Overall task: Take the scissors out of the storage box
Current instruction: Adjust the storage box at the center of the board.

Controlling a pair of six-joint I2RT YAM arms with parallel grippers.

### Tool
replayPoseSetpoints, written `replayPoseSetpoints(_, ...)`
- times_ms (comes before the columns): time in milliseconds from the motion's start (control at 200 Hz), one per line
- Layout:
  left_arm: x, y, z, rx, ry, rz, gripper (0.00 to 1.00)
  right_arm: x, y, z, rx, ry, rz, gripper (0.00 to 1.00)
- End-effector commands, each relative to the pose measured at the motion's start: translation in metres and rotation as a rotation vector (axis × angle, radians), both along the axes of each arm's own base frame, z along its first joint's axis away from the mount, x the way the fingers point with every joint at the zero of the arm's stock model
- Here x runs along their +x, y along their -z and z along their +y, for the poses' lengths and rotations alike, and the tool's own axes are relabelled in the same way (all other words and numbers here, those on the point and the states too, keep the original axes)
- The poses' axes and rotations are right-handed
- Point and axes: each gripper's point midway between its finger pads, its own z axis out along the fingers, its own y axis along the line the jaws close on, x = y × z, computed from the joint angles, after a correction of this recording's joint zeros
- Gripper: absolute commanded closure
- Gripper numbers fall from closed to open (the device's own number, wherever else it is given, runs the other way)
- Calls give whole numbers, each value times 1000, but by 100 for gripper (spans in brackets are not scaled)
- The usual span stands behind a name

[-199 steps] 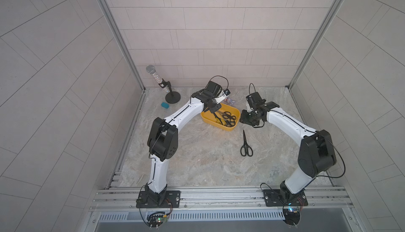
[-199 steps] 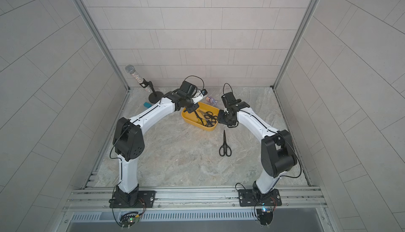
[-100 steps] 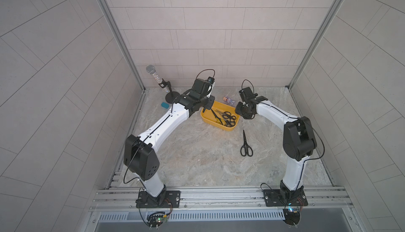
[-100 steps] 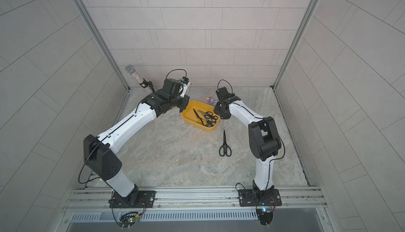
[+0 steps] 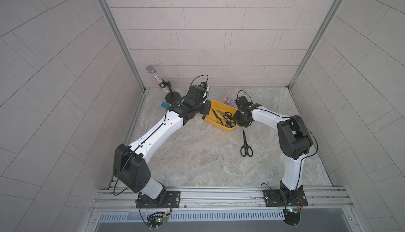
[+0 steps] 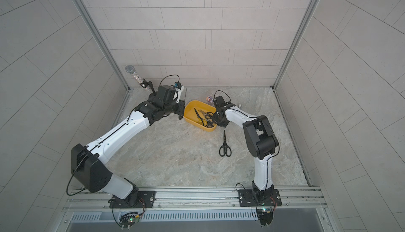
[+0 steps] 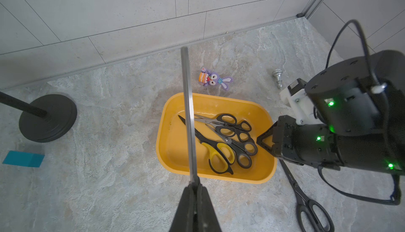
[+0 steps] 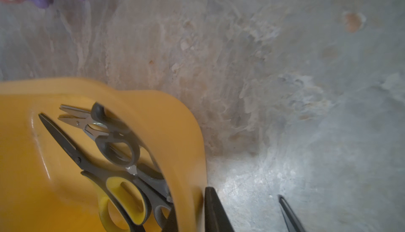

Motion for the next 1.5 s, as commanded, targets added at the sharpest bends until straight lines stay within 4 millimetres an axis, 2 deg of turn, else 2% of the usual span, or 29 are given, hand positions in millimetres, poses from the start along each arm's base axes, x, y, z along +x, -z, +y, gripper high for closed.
replayPoseSetpoints(0,-4,-13,2,-59,-16,-22,100,1,-13,12,53,96,-41,86)
replayPoseSetpoints(160,-8,-10,11,-30,-29,-29,100,-2,-12,31,166,253,-40,95)
replayPoseSetpoints(420,-6,-11,33,-30,-77,-23,100,-3,-20,69,282,374,-18,91)
replayPoseSetpoints(535,-4,-12,44,-28,-107,-15,100,-9,-35,66,185,386,-11,92)
replayPoseSetpoints(580,-3,-13,48,-30,-117,-9,100,-13,-39,64,153,405,-7,96)
replayPoseSetpoints(635,-2,-14,51,-36,-128,-7,100,-18,-38,62,137,439,16,100)
replayPoseSetpoints(790,-4,-17,55,-60,-141,-4,100,-32,-38,59,41,489,56,100)
replayPoseSetpoints(870,-7,-19,55,-71,-143,-1,100,-37,-29,60,32,537,81,100)
replayPoseSetpoints(996,-12,-20,57,-85,-148,8,100,-35,-28,57,-14,583,51,100)
replayPoseSetpoints(1096,-19,-18,60,-88,-152,13,100,-32,-25,60,15,641,38,100)
replayPoseSetpoints(1336,-25,-22,66,-74,-154,5,100,-27,-14,89,75,713,62,100)
replayPoseSetpoints(1496,-27,-29,68,-81,-156,-2,100,-21,-13,95,79,756,61,100)
